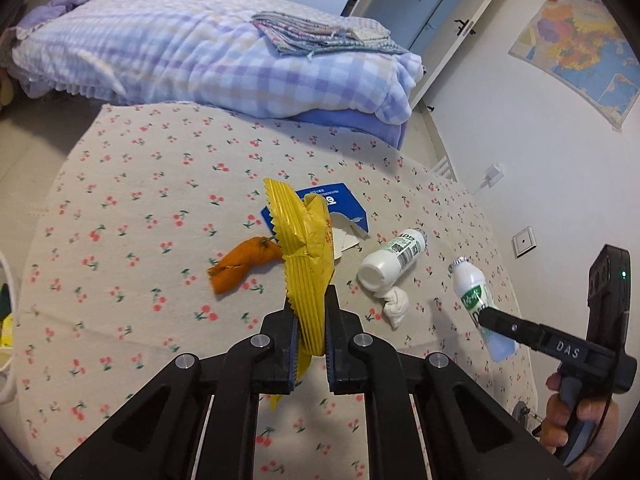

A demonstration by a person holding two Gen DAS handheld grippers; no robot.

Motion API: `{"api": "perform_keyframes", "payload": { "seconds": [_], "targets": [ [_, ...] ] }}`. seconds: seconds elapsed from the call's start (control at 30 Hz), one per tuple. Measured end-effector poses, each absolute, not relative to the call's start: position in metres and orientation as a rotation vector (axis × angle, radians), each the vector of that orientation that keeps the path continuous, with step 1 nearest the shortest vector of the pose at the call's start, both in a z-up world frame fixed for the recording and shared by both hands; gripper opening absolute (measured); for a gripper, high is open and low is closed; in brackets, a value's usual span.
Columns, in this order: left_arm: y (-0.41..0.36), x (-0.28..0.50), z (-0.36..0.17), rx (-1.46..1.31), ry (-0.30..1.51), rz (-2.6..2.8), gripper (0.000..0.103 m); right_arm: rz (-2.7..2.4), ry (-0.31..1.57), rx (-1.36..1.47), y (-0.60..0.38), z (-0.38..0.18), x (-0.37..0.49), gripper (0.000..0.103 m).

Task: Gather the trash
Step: 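Carry the yellow wrapper over the wastebasket and open the left gripper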

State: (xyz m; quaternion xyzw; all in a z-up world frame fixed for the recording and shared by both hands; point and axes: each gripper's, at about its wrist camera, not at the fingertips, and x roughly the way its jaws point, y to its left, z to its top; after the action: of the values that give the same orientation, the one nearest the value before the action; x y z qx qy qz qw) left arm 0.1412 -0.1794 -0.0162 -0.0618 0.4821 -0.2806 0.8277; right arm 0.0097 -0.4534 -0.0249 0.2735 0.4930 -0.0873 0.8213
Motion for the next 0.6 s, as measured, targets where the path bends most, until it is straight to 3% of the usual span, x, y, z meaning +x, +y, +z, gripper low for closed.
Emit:
{"api": "perform_keyframes", "payload": {
  "seconds": [0.6],
  "targets": [
    [-0.067,0.13,0.01,-0.141,0.97,-0.443,0.01,-0.063,1.03,0.469,-0.364,0.0,0.04,0.049]
  ]
}}
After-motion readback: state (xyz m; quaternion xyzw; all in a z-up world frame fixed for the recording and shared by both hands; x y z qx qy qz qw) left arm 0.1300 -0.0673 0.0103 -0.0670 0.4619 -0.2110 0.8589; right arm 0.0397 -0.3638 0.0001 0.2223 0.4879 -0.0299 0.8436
